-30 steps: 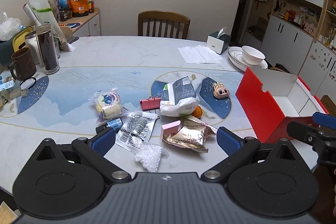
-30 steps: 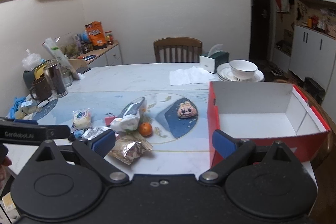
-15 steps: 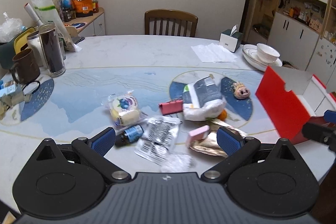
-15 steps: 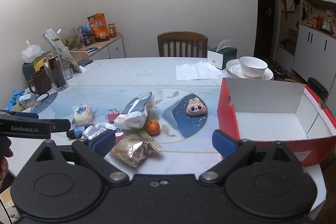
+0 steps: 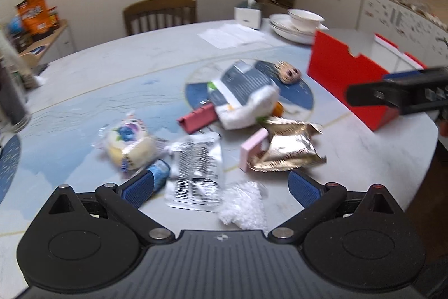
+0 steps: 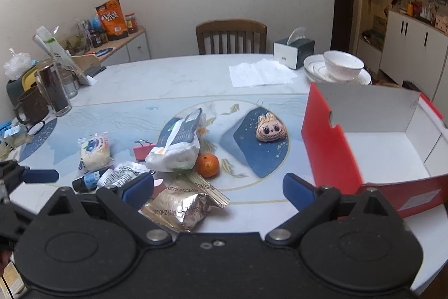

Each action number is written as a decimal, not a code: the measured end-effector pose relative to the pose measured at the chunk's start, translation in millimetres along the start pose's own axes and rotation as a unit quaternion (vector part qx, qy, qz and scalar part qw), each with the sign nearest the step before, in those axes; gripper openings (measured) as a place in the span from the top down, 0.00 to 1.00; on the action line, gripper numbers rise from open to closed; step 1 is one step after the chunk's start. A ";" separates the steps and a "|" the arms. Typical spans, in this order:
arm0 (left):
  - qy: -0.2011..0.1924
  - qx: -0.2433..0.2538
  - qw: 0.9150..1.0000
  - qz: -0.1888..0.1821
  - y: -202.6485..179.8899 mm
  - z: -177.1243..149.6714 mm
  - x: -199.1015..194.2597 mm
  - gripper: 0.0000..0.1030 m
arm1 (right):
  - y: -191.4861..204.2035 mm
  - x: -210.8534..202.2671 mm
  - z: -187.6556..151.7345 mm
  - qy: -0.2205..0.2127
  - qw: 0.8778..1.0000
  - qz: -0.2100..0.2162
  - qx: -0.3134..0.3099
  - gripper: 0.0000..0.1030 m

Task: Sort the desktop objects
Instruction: 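Move both tools toward the clutter of packets on the table, then close the right gripper on the gold foil bag while the left gripper closes on the clear bead bag, then carry the foil bag and bead bag with both grippers into the red box, then open the left gripper to drop the bead bag while the right gripper releases the foil bag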

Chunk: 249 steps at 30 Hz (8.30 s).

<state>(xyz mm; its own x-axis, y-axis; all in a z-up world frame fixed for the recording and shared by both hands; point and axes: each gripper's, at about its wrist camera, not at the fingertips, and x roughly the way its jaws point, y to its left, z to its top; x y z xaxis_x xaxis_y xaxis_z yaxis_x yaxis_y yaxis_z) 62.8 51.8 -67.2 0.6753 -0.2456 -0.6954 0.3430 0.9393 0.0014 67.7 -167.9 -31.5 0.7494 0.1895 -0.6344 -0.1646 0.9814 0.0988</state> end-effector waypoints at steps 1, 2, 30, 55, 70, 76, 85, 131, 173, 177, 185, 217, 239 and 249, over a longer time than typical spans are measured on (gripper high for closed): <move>0.003 0.005 1.000 -0.005 -1.0 -1.6 2.5 0.01 | 1.4 5.2 0.0 0.004 1.000 0.000 0.002 0.04; 0.006 0.009 1.000 -0.009 -2.1 -3.2 5.5 0.01 | 2.6 10.7 -0.5 0.008 1.000 0.000 0.005 0.04; 0.038 0.060 0.997 -0.032 -22.7 -23.0 35.5 0.23 | 23.9 101.6 -12.9 0.115 0.992 -0.014 0.055 0.06; 0.058 0.056 0.995 -0.057 -23.3 -19.7 43.9 0.63 | 21.9 102.7 -11.8 0.136 0.987 0.024 0.076 0.35; 0.048 0.048 0.994 -0.082 -19.9 -9.1 40.2 0.70 | 11.5 81.0 -10.4 0.131 0.989 -0.007 0.074 0.57; 0.034 0.047 0.994 -0.092 -15.2 2.0 32.5 0.70 | 1.5 62.8 -6.0 0.121 0.989 -0.017 0.088 0.57; 0.005 0.056 0.992 -0.109 -10.6 30.0 18.2 0.70 | -7.9 30.4 2.7 0.103 0.990 -0.026 0.095 0.57; -0.076 0.061 0.990 -0.104 -142.5 153.2 14.6 0.70 | -166.7 -43.9 69.3 0.020 1.000 -0.010 0.016 0.56; 0.029 0.161 0.982 -0.094 -275.6 191.6 155.1 0.70 | -301.8 39.2 57.9 0.104 0.994 -0.001 0.011 0.56; 0.054 0.176 0.979 -0.091 -280.2 191.6 174.7 0.70 | -303.2 57.0 55.2 0.132 0.991 0.003 0.004 0.56; 0.110 0.174 0.974 -0.096 -282.0 190.2 202.6 0.70 | -305.0 77.1 46.2 0.176 0.984 0.001 -0.018 0.56; 0.211 0.175 0.955 -0.116 -291.2 188.6 235.6 0.54 | -310.8 91.2 42.4 0.244 0.969 0.015 -0.029 0.48; 0.091 0.126 0.979 -0.135 -272.0 196.6 161.3 0.44 | -308.4 32.7 61.5 0.142 0.988 0.058 -0.005 0.33; 0.031 0.098 0.987 -0.126 -252.0 197.6 119.7 0.38 | -281.0 6.0 67.9 0.079 0.992 0.090 -0.028 0.28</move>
<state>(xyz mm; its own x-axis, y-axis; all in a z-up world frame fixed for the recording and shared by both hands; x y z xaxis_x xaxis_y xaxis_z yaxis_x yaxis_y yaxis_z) 186.2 -261.7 -8.8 0.5130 -0.4449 -0.7341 0.6186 0.7845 -0.0431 162.0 -440.5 -11.0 0.5952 0.3494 -0.7237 -0.3244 0.9284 0.1814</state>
